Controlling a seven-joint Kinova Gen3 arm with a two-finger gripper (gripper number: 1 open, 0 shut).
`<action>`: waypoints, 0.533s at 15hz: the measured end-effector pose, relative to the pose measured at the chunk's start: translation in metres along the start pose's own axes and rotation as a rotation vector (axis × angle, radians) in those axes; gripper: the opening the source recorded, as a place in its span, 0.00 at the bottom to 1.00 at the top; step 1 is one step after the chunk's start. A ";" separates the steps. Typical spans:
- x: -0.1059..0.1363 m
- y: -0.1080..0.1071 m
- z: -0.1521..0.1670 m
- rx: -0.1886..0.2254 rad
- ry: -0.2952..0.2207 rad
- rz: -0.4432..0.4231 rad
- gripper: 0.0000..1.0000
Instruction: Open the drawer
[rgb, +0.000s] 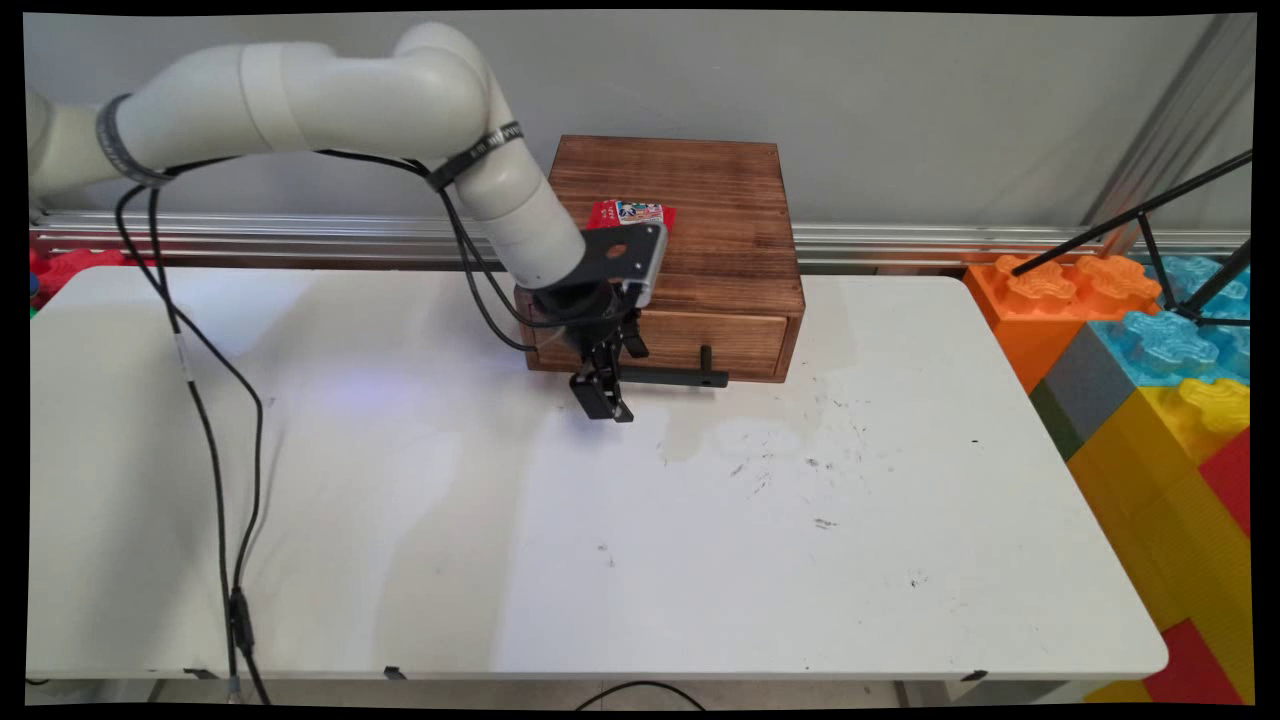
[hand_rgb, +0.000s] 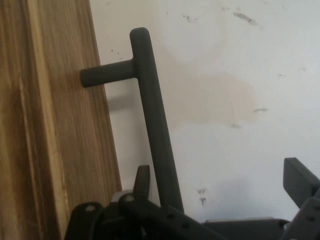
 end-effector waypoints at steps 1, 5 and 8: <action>0.001 -0.001 0.005 -0.001 -0.003 0.007 1.00; 0.004 -0.006 0.023 -0.009 -0.010 0.018 1.00; 0.007 -0.007 0.035 -0.019 -0.014 0.008 1.00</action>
